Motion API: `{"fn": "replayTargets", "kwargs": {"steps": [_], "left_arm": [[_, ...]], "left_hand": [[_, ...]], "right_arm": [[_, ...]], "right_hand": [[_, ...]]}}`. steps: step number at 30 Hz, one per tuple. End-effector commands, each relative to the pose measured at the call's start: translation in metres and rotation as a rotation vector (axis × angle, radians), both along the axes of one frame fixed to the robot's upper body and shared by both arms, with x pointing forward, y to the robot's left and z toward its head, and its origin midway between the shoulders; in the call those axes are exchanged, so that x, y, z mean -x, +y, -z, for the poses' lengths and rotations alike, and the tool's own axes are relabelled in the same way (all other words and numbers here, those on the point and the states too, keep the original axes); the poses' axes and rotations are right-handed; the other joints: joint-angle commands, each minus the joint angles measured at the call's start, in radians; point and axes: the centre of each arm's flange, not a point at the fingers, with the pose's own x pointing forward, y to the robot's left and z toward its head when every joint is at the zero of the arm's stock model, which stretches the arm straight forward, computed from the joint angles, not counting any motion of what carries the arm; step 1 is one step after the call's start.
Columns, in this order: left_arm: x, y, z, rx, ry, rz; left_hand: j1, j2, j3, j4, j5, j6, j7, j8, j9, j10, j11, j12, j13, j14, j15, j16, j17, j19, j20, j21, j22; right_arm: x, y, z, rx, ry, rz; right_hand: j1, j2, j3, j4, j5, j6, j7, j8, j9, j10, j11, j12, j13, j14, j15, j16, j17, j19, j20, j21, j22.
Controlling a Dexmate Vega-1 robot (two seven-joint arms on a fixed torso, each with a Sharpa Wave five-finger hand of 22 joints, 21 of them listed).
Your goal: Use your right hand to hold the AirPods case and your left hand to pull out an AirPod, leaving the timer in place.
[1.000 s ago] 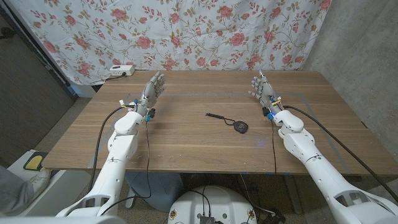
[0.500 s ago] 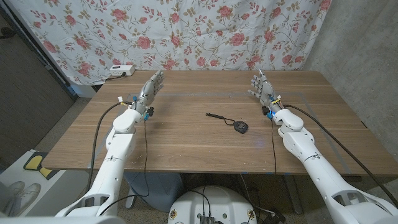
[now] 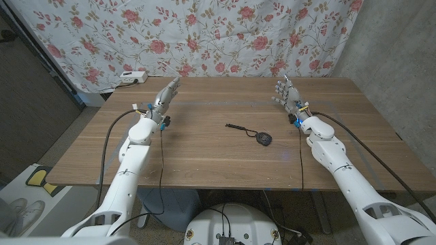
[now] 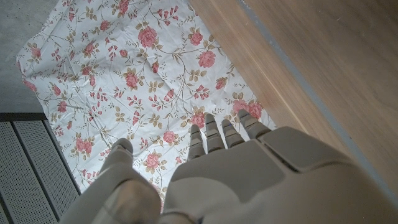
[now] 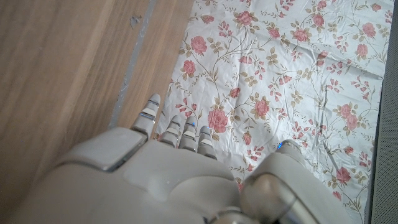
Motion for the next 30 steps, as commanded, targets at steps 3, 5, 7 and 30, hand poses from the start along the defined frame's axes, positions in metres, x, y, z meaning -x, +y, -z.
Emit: {"fn": "replayTargets", "kwargs": {"steps": [3, 5, 7, 30], "left_arm": [[0.009, 0.001, -0.012, -0.048, -0.061, -0.063], [0.011, 0.001, -0.015, -0.072, -0.062, -0.084], [0.011, 0.001, -0.015, -0.068, -0.058, -0.071], [0.024, 0.008, -0.017, -0.18, -0.041, -0.174]], "left_hand": [[0.018, 0.0, 0.003, -0.012, 0.002, -0.007, 0.005, 0.0, 0.004, 0.023, -0.006, 0.009, 0.003, 0.018, -0.012, 0.013, 0.0, 0.022, -0.02, 0.009, 0.001], [0.02, 0.0, 0.003, -0.013, 0.002, -0.006, 0.006, 0.0, 0.004, 0.022, -0.005, 0.008, 0.003, 0.018, -0.012, 0.012, 0.0, 0.022, -0.018, 0.008, 0.001], [0.021, 0.0, 0.003, -0.014, 0.002, -0.006, 0.007, 0.0, 0.004, 0.023, -0.006, 0.008, 0.003, 0.018, -0.013, 0.012, 0.0, 0.023, -0.018, 0.008, 0.0], [0.037, -0.004, 0.003, -0.03, -0.001, -0.013, -0.012, -0.001, 0.004, 0.019, -0.018, 0.003, 0.003, 0.012, -0.02, 0.007, -0.001, 0.011, -0.011, -0.001, 0.0]], "right_arm": [[-0.009, -0.011, -0.004, 0.0, -0.001, -0.011], [-0.01, -0.012, -0.004, -0.002, 0.001, -0.009], [-0.01, -0.014, -0.004, -0.004, 0.001, -0.011], [-0.006, -0.015, -0.008, -0.017, -0.044, -0.032]], "right_hand": [[0.01, 0.001, 0.005, -0.004, 0.001, -0.005, -0.004, 0.003, 0.003, 0.002, -0.004, 0.004, 0.002, -0.008, 0.001, 0.001, 0.004, -0.008, 0.003, 0.004, 0.003], [0.01, 0.002, 0.005, -0.004, 0.001, -0.005, -0.003, 0.003, 0.003, 0.002, -0.004, 0.004, 0.002, -0.008, 0.0, 0.001, 0.004, -0.009, 0.003, 0.004, 0.003], [0.01, 0.002, 0.005, -0.004, 0.0, -0.005, -0.004, 0.003, 0.003, 0.002, -0.006, 0.004, 0.002, -0.008, 0.0, 0.001, 0.004, -0.009, 0.003, 0.004, 0.003], [0.015, 0.004, 0.004, -0.011, -0.002, -0.006, -0.007, 0.003, 0.002, 0.0, -0.01, 0.004, 0.001, -0.062, -0.002, -0.016, 0.002, -0.054, -0.005, -0.005, 0.001]]}}
